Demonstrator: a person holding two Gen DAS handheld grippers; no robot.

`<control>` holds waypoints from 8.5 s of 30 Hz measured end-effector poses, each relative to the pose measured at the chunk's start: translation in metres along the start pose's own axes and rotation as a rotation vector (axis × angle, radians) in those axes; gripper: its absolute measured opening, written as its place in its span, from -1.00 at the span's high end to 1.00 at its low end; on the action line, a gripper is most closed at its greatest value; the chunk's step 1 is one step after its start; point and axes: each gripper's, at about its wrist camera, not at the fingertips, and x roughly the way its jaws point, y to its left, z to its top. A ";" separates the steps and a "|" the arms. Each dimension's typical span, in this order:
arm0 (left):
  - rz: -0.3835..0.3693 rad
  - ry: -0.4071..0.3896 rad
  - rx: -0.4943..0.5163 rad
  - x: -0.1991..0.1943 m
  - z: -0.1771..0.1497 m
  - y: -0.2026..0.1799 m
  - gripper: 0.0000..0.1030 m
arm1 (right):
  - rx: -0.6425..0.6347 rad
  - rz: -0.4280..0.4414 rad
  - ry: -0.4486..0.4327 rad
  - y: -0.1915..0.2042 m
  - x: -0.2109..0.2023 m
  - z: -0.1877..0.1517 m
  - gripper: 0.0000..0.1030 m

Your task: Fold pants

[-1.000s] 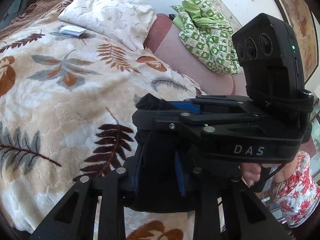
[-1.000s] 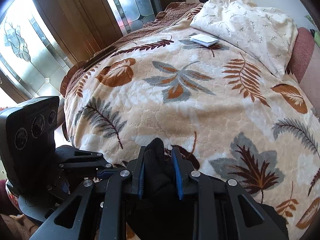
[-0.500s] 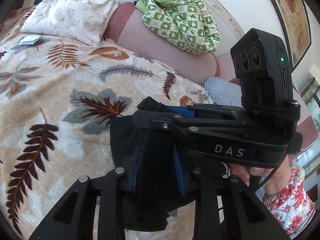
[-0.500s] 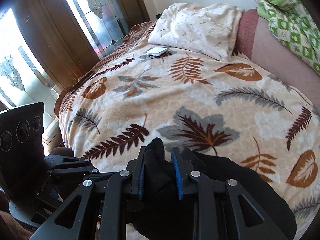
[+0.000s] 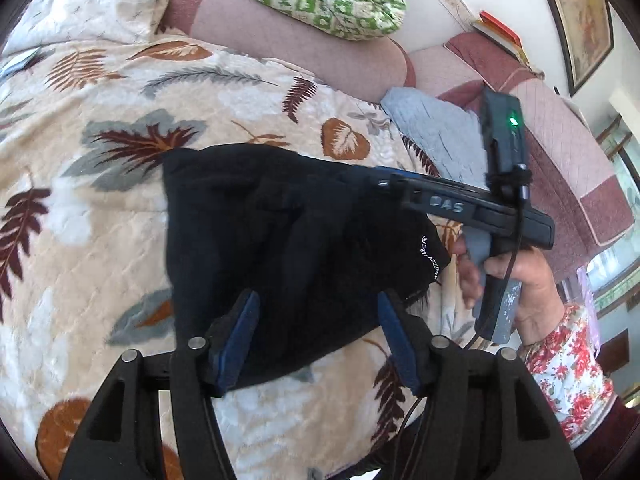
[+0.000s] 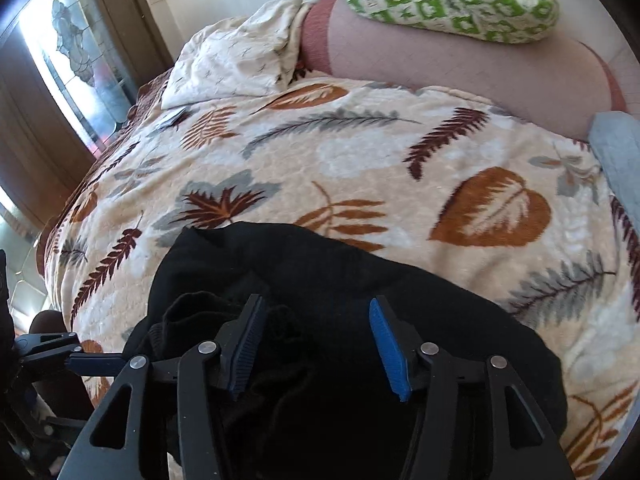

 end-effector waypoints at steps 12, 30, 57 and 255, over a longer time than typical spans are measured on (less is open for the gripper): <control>0.153 -0.098 -0.206 -0.051 0.001 0.055 -0.21 | 0.051 0.212 -0.140 0.067 -0.041 0.007 -0.14; 0.147 0.012 -0.168 0.023 -0.006 0.068 -0.20 | -0.131 0.096 0.025 0.104 0.030 0.023 -0.05; 0.110 -0.015 -0.122 0.016 -0.020 0.060 0.36 | -0.127 -0.056 0.118 0.112 0.114 0.099 0.95; 0.328 0.023 -0.073 0.026 0.057 0.066 -0.44 | 0.318 -0.049 -0.144 0.058 -0.003 -0.105 -0.49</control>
